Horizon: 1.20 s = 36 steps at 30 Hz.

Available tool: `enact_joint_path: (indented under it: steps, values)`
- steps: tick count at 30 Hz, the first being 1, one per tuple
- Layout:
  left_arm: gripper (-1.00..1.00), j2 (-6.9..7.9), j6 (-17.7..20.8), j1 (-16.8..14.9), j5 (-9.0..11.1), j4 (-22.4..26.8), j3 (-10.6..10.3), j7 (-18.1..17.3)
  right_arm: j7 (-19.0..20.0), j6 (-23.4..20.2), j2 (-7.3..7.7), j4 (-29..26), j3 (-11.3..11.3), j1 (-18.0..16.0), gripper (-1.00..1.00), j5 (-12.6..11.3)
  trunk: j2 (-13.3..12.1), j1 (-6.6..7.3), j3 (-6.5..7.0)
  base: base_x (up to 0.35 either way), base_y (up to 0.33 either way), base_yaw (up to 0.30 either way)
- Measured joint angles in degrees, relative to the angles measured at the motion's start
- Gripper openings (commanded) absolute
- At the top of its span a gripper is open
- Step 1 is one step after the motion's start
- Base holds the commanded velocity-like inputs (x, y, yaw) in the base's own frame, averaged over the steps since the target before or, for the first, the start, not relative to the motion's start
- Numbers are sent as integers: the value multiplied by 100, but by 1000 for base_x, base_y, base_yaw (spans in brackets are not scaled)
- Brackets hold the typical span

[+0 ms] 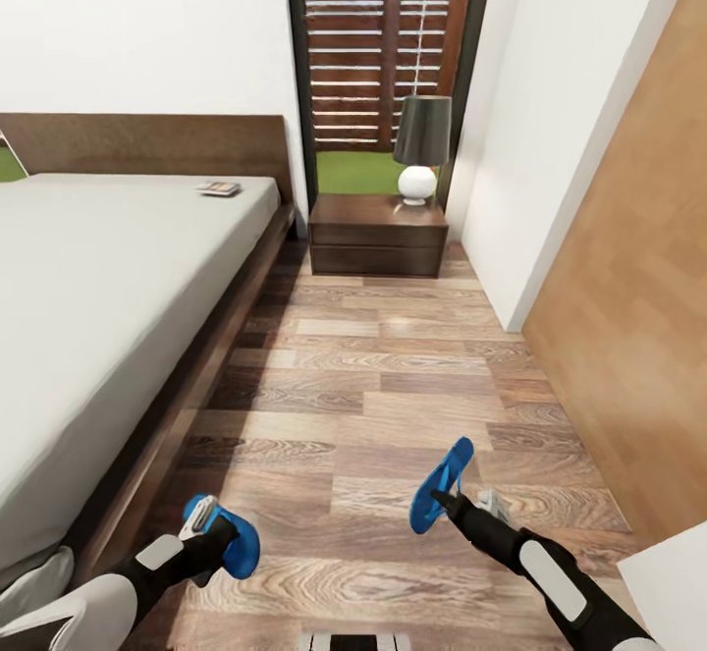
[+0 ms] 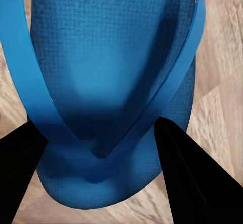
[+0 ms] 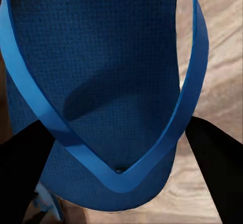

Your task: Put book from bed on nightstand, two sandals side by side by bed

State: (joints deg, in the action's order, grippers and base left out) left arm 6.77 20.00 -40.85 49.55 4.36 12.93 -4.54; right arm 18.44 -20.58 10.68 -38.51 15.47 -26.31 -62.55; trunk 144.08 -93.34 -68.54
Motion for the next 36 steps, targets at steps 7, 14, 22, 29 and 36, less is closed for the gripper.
enact_joint_path:
  steps: [7,14,22,29,36]
  values:
    - [-100,-13,-5,-2,5,3,63,6,170,30,1,-1127,14,6,-100,23,9,-18,-155,0,0,0]
    - [-100,-75,-31,-3,1,1,339,296,336,38,-8,-1565,78,7,-100,29,19,-36,-311,0,0,0]
    - [-100,-228,-538,-3,-9,4,492,1053,282,19,-23,-1709,149,4,-100,27,29,-57,-488,0,0,0]
    - [-100,-370,-830,-3,16,8,523,1451,112,5,-28,-1764,221,5,-100,38,39,-75,-643,0,0,0]
    - [-100,-431,-985,-4,10,14,638,1485,83,7,-194,-1772,343,5,-100,36,48,-93,-799,0,0,0]
